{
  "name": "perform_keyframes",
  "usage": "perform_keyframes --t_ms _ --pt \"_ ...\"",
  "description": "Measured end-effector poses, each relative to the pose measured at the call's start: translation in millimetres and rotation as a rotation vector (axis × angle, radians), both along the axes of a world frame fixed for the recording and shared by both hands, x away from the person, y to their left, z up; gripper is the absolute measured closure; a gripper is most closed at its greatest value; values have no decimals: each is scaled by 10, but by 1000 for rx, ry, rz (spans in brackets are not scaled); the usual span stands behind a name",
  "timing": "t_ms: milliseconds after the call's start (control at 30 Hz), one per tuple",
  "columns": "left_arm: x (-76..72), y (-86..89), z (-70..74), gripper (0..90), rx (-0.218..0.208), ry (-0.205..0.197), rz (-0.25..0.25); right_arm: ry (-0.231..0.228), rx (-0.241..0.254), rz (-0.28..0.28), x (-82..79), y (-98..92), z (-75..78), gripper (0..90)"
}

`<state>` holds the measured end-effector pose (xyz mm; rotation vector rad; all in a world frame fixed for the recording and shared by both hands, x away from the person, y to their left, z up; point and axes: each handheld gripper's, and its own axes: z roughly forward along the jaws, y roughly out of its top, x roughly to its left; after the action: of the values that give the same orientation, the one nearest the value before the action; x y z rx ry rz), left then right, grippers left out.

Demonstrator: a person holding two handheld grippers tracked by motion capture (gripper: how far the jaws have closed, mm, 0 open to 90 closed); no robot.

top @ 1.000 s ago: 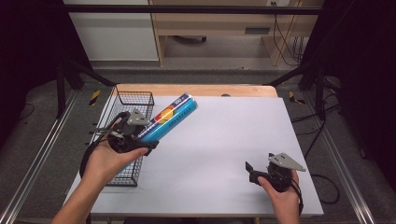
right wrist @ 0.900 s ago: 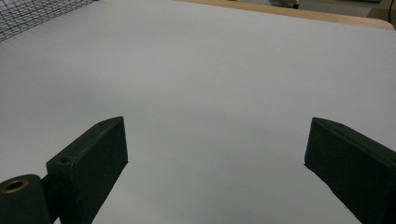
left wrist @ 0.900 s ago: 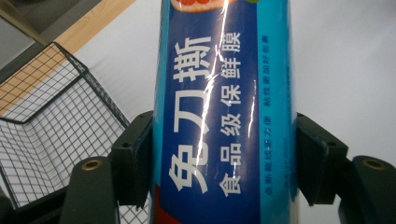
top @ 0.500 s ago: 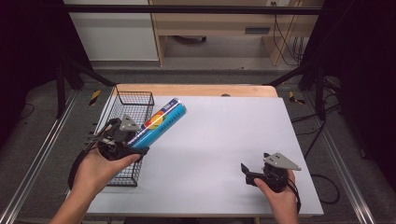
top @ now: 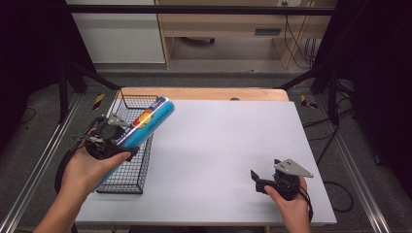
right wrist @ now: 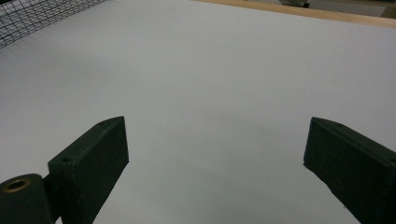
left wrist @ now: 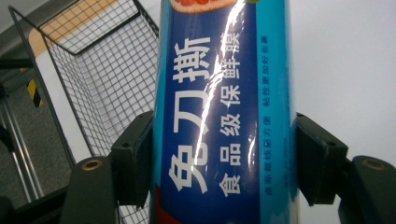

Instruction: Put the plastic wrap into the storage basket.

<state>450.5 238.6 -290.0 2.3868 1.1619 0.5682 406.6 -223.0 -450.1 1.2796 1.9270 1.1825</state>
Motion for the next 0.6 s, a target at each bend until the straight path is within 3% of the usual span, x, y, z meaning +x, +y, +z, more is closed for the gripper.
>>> perform_keyframes --t_ms 600 --pt "39 173 -190 319 1 49 73 2 6 -6 4 -7 -7 70"
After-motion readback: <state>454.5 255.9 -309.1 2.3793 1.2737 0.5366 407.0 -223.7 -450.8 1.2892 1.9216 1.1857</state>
